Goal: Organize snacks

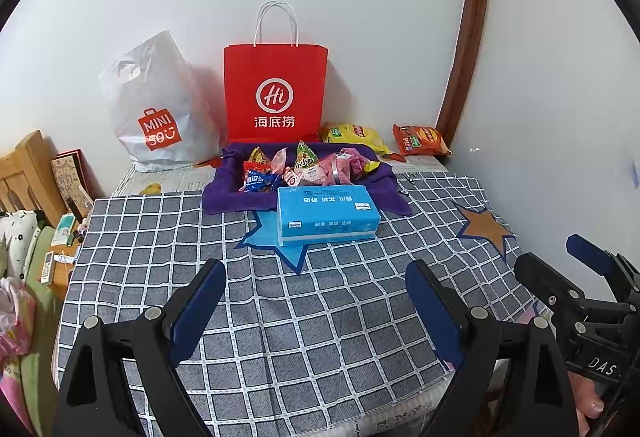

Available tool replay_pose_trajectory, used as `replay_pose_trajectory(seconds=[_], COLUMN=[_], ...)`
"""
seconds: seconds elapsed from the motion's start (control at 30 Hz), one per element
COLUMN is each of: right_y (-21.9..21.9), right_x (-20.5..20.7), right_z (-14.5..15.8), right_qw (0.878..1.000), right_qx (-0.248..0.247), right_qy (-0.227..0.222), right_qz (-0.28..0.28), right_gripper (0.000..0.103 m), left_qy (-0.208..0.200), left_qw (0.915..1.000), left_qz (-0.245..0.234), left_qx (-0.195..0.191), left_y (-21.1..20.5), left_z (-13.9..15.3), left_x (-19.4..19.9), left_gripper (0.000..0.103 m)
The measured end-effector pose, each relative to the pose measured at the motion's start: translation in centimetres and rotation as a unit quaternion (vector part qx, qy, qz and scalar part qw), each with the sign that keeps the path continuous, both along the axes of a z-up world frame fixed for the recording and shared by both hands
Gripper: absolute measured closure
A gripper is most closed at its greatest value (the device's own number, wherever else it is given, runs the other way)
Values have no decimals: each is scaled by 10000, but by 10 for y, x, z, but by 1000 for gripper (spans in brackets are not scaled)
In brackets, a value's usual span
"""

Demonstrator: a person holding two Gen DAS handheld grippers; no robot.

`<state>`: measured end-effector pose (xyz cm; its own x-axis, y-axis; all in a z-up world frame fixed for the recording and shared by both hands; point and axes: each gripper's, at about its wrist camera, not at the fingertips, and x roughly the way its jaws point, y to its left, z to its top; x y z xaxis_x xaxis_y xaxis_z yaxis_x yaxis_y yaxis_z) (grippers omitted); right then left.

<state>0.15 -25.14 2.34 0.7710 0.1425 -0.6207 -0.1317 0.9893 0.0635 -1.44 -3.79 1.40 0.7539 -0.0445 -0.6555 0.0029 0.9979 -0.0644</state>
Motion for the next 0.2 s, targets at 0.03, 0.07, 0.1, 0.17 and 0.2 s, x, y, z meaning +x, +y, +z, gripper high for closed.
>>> replay_pose_trajectory(seconds=[0.03, 0.07, 0.1, 0.17, 0.2], right_y=[0, 0, 0, 1, 1], right_x=[0, 0, -1, -2, -2], right_z=[0, 0, -1, -1, -1], right_qw=[10000, 10000, 10000, 10000, 10000], right_qx=[8, 10, 6, 0, 7], right_qy=[-2, -2, -8, -19, -24], right_qz=[5, 13, 21, 37, 49], right_gripper=[2, 2, 2, 2, 2], left_qy=[0, -5, -10, -18, -7], left_qw=[10000, 10000, 10000, 10000, 10000], left_qz=[7, 15, 17, 20, 26], left_qx=[2, 5, 4, 4, 1], left_y=[0, 0, 0, 0, 0], left_z=[0, 0, 0, -1, -1], left_x=[0, 0, -1, -1, 0], left_gripper=[12, 12, 12, 12, 12])
